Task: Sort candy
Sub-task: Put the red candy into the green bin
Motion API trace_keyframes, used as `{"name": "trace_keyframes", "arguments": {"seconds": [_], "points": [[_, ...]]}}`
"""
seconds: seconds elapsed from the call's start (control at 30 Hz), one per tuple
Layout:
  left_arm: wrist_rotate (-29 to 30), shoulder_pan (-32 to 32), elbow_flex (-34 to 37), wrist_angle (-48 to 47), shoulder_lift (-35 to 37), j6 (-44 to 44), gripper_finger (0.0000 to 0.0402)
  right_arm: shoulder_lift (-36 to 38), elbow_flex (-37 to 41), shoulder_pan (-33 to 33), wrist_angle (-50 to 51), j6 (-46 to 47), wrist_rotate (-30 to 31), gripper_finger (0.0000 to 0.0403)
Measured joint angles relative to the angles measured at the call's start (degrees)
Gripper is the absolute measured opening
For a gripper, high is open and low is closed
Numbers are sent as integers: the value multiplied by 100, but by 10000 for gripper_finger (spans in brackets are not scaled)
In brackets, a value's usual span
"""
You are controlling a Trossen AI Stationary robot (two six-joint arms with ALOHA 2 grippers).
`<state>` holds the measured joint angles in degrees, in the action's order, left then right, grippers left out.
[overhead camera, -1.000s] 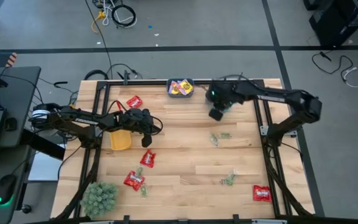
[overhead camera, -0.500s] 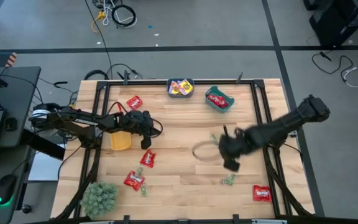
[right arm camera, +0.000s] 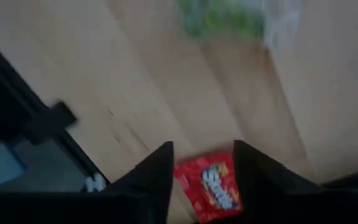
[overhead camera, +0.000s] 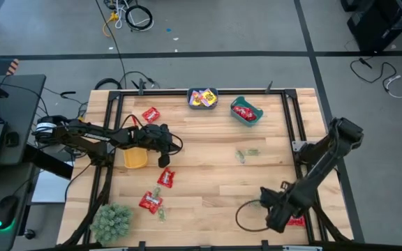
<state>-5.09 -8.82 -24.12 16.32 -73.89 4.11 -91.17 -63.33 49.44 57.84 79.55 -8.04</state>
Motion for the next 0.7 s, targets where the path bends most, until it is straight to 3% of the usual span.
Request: {"name": "trace_keyframes", "arguments": {"seconds": [0.17,0.33,0.5,0.7], "points": [[11,0,0,-3,0,103,1,-466,0,373,11,131,-371,222],[11,0,0,-13,0,132,1,-944,0,680,-1,103,-824,266],[11,0,0,-37,0,132,1,-1385,0,861,-179,-104,-1135,280],[11,0,0,-105,0,109,1,-1714,-8,836,-266,-590,-1242,265]]}}
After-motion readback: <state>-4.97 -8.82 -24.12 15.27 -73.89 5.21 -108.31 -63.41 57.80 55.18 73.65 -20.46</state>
